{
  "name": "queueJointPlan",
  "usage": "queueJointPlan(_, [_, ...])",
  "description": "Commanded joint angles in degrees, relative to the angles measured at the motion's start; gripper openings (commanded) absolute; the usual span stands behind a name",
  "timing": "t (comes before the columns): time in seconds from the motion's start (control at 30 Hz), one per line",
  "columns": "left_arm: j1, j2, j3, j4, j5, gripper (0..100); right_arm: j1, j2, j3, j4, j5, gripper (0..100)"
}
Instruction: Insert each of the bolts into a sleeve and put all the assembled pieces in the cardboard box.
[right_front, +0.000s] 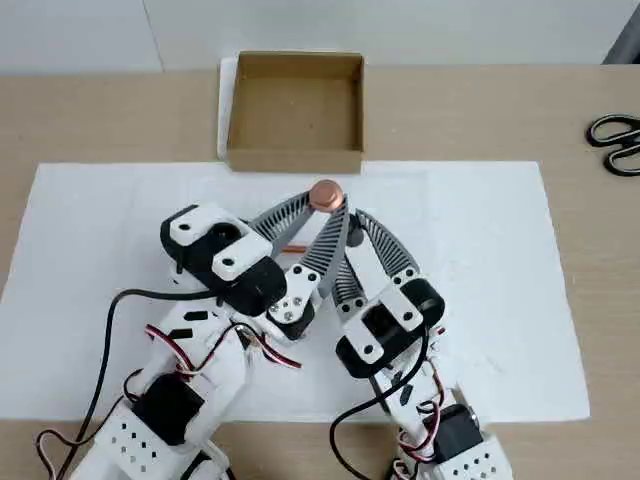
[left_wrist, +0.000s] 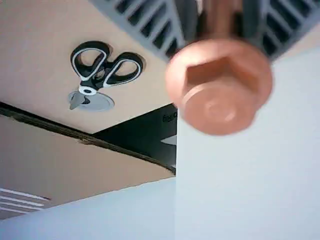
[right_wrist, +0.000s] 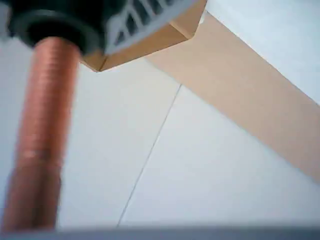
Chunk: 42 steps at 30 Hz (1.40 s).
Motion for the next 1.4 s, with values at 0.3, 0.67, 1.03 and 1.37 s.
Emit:
queueJointPlan(0.3, [0.4, -0.5, -0.4, 3.4, 1.1, 1, -0.4, -0.9, 0.4, -2.4, 0.4, 0.4])
queueJointPlan(0.67, [0.1, -0.4, -0.2, 6.0, 2.4, 1, -0.4, -0.9, 0.4, -2.4, 0.4, 0.4])
queueJointPlan(1.03, [0.0, -0.4, -0.6, 13.9, 2.2, 21, -0.4, -0.9, 0.4, -2.4, 0.4, 0.4])
queueJointPlan(1.37, [-11.1, -1.1, -10.6, 8.9, -11.2, 21, -0.4, -0.5, 0.4, -2.2, 0.5, 0.4])
